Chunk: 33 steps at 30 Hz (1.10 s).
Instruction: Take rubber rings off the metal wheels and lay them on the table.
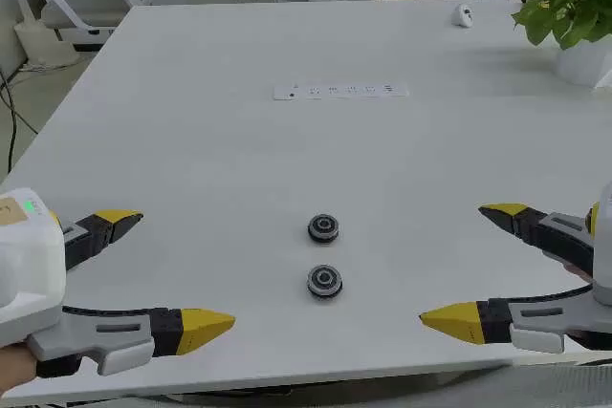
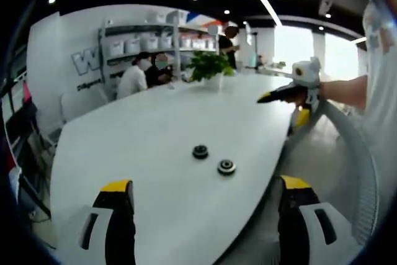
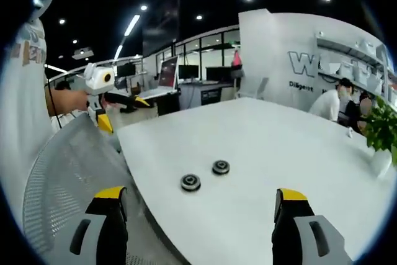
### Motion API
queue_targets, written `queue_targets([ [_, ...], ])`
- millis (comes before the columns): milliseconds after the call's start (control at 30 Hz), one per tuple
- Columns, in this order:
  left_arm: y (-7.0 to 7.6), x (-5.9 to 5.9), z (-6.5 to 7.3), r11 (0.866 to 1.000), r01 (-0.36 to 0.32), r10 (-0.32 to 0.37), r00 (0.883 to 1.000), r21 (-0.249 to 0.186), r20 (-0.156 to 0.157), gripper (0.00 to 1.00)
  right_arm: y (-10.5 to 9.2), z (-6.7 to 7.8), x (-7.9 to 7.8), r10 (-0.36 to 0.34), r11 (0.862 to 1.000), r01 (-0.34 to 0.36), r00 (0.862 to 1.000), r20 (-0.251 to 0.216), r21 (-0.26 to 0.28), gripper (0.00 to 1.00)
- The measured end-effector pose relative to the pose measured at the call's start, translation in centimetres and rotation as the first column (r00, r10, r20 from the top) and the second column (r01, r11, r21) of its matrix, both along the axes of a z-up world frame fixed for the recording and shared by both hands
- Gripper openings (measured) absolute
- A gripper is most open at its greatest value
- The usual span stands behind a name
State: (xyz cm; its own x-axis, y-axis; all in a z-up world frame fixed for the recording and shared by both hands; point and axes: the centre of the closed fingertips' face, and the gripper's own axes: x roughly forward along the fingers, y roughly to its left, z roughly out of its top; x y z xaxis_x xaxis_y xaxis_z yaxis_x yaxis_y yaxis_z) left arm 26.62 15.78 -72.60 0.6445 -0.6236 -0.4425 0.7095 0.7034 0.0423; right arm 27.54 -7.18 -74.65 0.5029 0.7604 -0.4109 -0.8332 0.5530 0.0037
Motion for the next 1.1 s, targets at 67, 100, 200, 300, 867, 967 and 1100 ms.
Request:
queue_targets([
  [67, 0.10, -0.01, -0.02, 1.000, -0.001, 0.001, 1.000, 0.004, 0.000, 0.98, -0.03, -0.01, 0.06, 0.002, 1.000, -0.002, 1.000, 0.004, -0.004, 0.99],
  [100, 0.12, -0.03, -0.04, 1.000, -0.001, 0.001, 1.000, 0.005, -0.002, 0.98, -0.05, -0.03, 0.08, 0.003, 1.000, -0.003, 1.000, 0.004, -0.006, 0.99],
  [200, 0.21, -0.03, -0.07, 1.000, -0.001, 0.001, 1.000, 0.012, -0.003, 0.98, -0.15, -0.07, 0.10, 0.005, 1.000, -0.005, 1.000, 0.000, -0.004, 0.99],
  [300, 0.20, 0.01, -0.04, 1.000, 0.000, 0.000, 1.000, 0.012, -0.004, 0.98, -0.25, -0.13, 0.08, 0.005, 1.000, -0.005, 1.000, 0.000, -0.006, 0.99],
  [867, -0.55, 0.54, 0.41, 0.999, 0.025, -0.025, 1.000, 0.022, 0.014, 0.95, -0.81, -0.09, 0.36, 0.002, 1.000, -0.002, 1.000, 0.004, -0.002, 0.98],
  [967, -0.43, 0.63, 0.25, 0.999, 0.024, -0.024, 1.000, 0.026, 0.009, 0.96, -0.84, -0.24, 0.46, 0.006, 1.000, -0.006, 1.000, 0.002, -0.010, 0.98],
  [1100, -0.26, 0.76, 0.12, 0.999, 0.019, -0.020, 1.000, 0.025, 0.008, 0.95, -0.77, -0.19, 0.65, 0.007, 1.000, -0.007, 1.000, 0.005, -0.009, 0.98],
])
